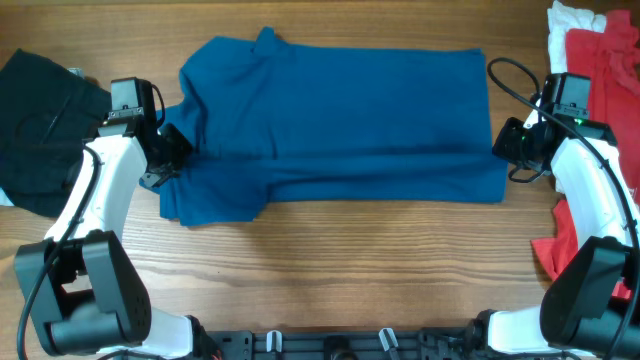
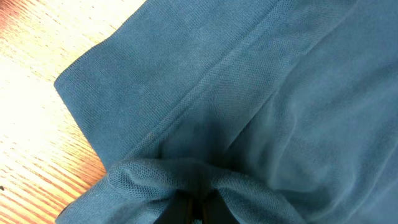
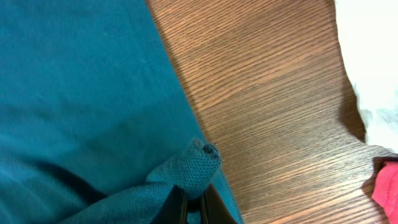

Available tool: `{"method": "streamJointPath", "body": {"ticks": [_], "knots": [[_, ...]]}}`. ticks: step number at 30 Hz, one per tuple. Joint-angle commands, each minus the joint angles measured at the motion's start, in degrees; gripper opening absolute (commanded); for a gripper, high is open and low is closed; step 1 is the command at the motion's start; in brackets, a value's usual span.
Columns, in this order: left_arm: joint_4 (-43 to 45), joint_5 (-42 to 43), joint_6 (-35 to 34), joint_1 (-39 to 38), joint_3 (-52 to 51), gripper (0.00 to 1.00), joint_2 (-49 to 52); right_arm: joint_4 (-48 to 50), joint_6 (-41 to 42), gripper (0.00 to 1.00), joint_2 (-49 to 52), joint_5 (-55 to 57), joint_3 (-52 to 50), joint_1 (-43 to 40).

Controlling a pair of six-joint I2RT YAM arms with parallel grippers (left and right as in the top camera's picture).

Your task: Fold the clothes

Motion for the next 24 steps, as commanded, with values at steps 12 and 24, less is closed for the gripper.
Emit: {"method": "streamJointPath", "body": {"ticks": [12,24], "knots": [[5.6,-1.2,-4.4,0.5,-0.2,0.06,0.4,2.1,-2.6,0.04,10.1,-4.4,-0.1,-0.3],[5.5,-1.2,-4.4,0.5,-0.2,0.07,0.4,13.0,-1.6,0.2,10.1,-12.3,-0.1,0.3]]}}
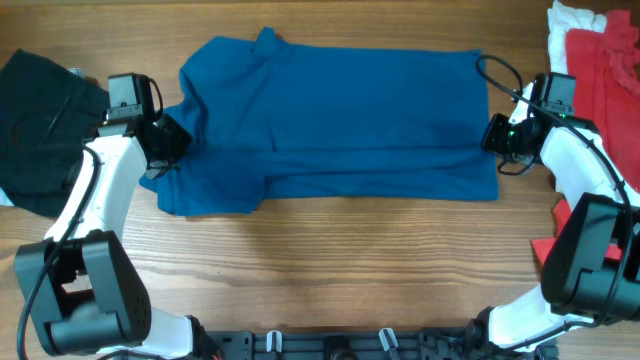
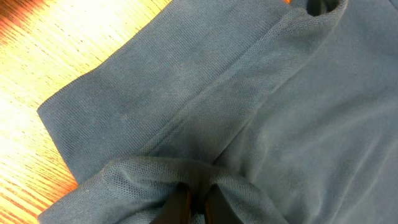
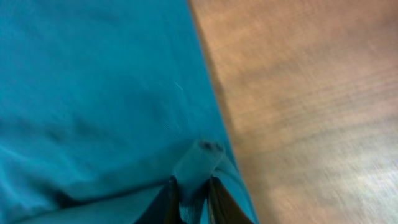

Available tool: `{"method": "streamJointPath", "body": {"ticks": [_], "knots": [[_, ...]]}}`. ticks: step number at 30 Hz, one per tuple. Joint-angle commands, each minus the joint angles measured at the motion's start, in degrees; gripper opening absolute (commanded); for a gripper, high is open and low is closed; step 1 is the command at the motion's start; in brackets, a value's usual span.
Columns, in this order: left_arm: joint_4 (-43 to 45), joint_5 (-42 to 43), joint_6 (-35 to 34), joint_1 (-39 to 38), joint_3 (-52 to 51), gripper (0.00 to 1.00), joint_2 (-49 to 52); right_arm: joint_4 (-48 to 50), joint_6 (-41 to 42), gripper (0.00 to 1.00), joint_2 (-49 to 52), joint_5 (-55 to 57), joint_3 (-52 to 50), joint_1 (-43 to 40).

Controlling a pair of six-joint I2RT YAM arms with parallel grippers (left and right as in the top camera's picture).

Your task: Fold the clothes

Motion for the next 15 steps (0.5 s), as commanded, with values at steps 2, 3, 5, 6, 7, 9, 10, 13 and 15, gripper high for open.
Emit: {"method": "streamJointPath", "body": {"ticks": [2,3,5,6,7,9,10,13,15], "knots": [[0.0,-1.2,-0.6,0.5,-0.2,0.09,0.4,6.5,4.7,0.31,1.1,-3.9,-0.1,0.2],[-0.3,-1.2,-0.6,0.5,-0.2,0.11,0.4,7.5,6.0,0.34,1.1,-4.0,-0.1,0.2],[-1.0,-1.2,-0.5,0.5,-0.2,0.16,0.4,7.5,5.7,0.46,1.0,-5.8,0.0,0.2],[-1.3,-1.2,-0.5,0.5,-0.2,0.31,0.4,6.6,5.6,0.47,0.8,-6.1,0.1,0.2],[-1.5,-0.9,0.0,0.5,-0.2,0.54,0.4,5.6,5.5,0.47,0.4,-6.1,0.2,0.2],[-1.6,2.5,4.8,0.5,0.1,0.72,-0.3,1.7,3.9,0.47,-1.7,-6.1,0.9,0.2],[-2.1,3.9,6.5,0.5,0.6,0.72,-1.2,-0.7,2.7,0.46,-3.3,-6.1,0.9,0.2],[-3.1,9.4,9.1,-1.0,1.4,0.66,-6.8,-9.4,1.2,0.33,-5.9,-6.1,0.9,0.2],[-4.1,9.7,11.2,-4.6,1.4,0.6,-9.0,-12.4,0.5,0.27,-5.5,-6.1,0.0,0.4]]}}
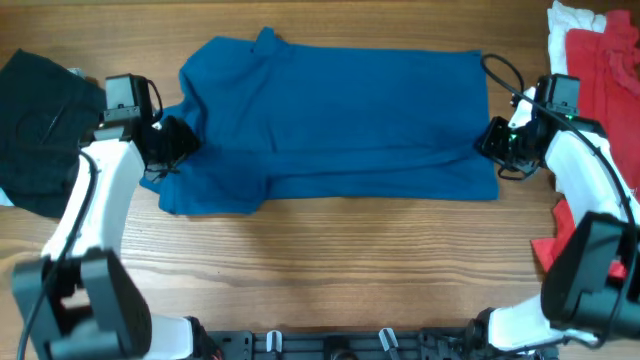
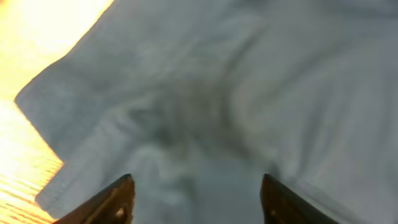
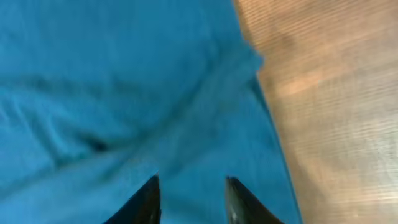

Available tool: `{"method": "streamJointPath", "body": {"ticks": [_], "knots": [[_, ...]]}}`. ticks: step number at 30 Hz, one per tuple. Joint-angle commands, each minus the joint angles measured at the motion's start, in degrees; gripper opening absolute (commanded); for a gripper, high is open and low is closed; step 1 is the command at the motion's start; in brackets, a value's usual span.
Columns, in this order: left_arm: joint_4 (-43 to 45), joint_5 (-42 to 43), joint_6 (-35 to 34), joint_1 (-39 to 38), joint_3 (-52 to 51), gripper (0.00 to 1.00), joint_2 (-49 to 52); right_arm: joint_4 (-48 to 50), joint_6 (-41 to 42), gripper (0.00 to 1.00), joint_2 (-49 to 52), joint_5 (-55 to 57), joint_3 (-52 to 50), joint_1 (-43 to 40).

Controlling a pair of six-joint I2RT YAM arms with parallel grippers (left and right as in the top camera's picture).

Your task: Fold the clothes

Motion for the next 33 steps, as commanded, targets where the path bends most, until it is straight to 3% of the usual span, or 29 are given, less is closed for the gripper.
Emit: {"method": "streamJointPath", "body": {"ticks": [1,5,11,16,22,23,25,29,33], "knots": [[-1.6,3.9,6.0,-5.9,1.3,0.59,-5.1,-2.6,-3.1,0.26,-0.5,-0.9,-1.1,0.6],[-3.1,2.8,7.2,-14.8,-0.7,0.59,-2.8,-1.3,-5.8,0.23,0.7,-0.9,-5.2,1.6],[-2.5,2.5,7.2,-20.8,-4.0,0.61,2.4,6.6,-5.8,0.22,0.7,-1.7,-10.4,1.9],[-0.9,1.1,7.2,-21.2,-4.1,0.62,8.6,9.9,-5.8,0.16,0.9,-2.0,-13.4,1.9],[0.3,1.1,7.2,-21.2,-4.1,0.62,14.0,10.0,-5.8,0.15,1.2,-2.0,-13.4,1.9],[0.4,1.0,7.2,-21.2,-4.1,0.52,14.1,10.0,-5.7,0.15,1.2,-2.0,-13.4,1.9],[0.5,1.0,7.2,-21.2,-4.1,0.04,14.0,10.1,-5.8,0.13,1.2,-2.0,-13.4,1.9],[0.3,1.1,7.2,-21.2,-4.0,0.04,13.1,13.2,-6.9,0.04,1.2,-2.0,-14.2,1.9],[0.4,0.5,7.2,-21.0,-3.0,0.04,7.3,14.8,-6.8,0.04,2.8,-2.0,-16.4,1.9]]}}
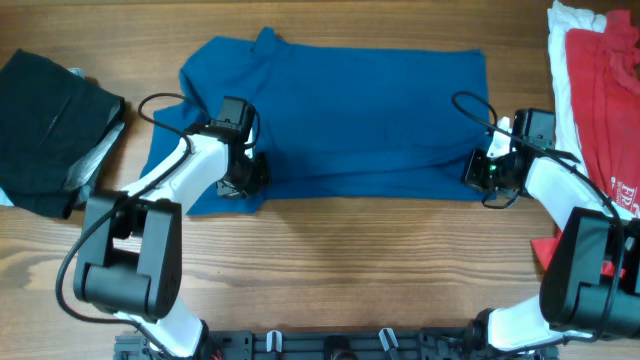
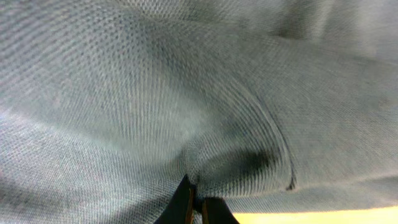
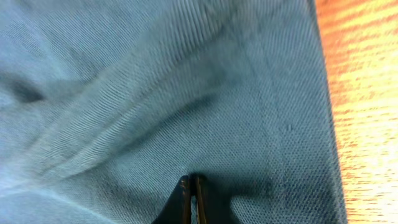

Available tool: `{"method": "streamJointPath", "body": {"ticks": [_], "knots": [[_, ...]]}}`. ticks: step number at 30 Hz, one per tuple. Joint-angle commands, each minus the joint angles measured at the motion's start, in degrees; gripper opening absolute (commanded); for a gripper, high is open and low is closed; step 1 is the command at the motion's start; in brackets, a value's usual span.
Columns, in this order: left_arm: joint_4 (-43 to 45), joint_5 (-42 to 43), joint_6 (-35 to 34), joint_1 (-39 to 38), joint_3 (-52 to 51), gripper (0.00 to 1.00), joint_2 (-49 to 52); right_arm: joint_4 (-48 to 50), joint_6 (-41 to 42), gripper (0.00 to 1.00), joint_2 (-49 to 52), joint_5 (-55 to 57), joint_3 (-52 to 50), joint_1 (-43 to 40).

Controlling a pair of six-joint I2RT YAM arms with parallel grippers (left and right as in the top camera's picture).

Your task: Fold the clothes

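The blue shirt (image 1: 340, 110) lies spread across the far half of the table, its front part folded over, collar at the far left. My left gripper (image 1: 243, 176) is at the shirt's front edge near the left sleeve. In the left wrist view it (image 2: 197, 202) is shut, pinching a ridge of blue fabric (image 2: 186, 93). My right gripper (image 1: 479, 170) is at the shirt's front right corner. In the right wrist view it (image 3: 191, 190) is shut on the blue cloth (image 3: 155, 81) close to the hem.
A black garment (image 1: 45, 115) lies at the left edge of the table. A red garment (image 1: 600, 80) and a white one (image 1: 565, 30) are piled at the right edge. Bare wooden table (image 1: 340, 270) runs along the front.
Both grippers were open over the shirt's left sleeve and right edge. Now the left one is further right at the front edge, the right one at the front right corner, both shut on fabric.
Both grippers were first shut on the shirt's left and right ends, holding a folded layer. Then they stood slightly further back with it. After that they were open with the layer laid down. Now both pinch the shirt again along its front edge.
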Motion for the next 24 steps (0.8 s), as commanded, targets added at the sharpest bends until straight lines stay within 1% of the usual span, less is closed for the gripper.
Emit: {"method": "streamJointPath", "body": {"ticks": [1,4,6,8,9,11,14,17,19,21,22,24], "knots": [[0.3,-1.8,0.3,0.1,1.0,0.04,-6.1,0.7,-0.9,0.04,2.6,-0.9,-2.0,0.4],[2.9,-5.4,0.3,0.1,1.6,0.05,-8.7,0.7,-0.8,0.04,3.5,-0.9,-2.2,0.4],[5.4,-9.2,0.3,0.1,1.6,0.06,-8.9,0.7,-0.8,0.04,3.5,-0.9,-2.2,0.4],[7.5,-11.8,0.3,0.1,1.6,0.09,-8.8,0.6,-0.8,0.04,3.5,-0.9,-2.2,0.4],[9.0,-11.8,0.3,0.1,1.6,0.11,-8.8,0.6,-0.8,0.04,3.5,-0.9,-2.2,0.4],[12.1,-11.8,0.3,0.1,1.6,0.19,-8.1,0.7,-0.8,0.04,3.5,-0.9,-2.2,0.4],[15.9,-11.7,0.3,0.1,1.6,0.19,-6.5,0.6,-0.8,0.04,3.5,-0.9,-2.2,0.4],[17.8,-11.7,0.3,0.1,1.6,0.19,-4.5,0.7,-0.8,0.04,3.5,-0.9,-2.2,0.4],[16.9,-11.2,0.2,0.1,1.6,0.18,-4.0,0.7,-0.8,0.04,3.5,-0.9,-2.2,0.4],[13.0,-5.7,0.3,0.1,1.6,0.19,-5.0,0.8,-0.8,0.04,3.5,-0.9,-2.2,0.4],[11.3,-4.2,0.3,0.1,1.6,0.2,-5.3,0.9,-0.8,0.04,3.5,-0.9,-2.2,0.4],[6.2,-2.0,0.1,0.0,1.6,0.21,-5.5,0.9,-0.8,0.04,3.5,-0.9,-2.2,0.4]]}}
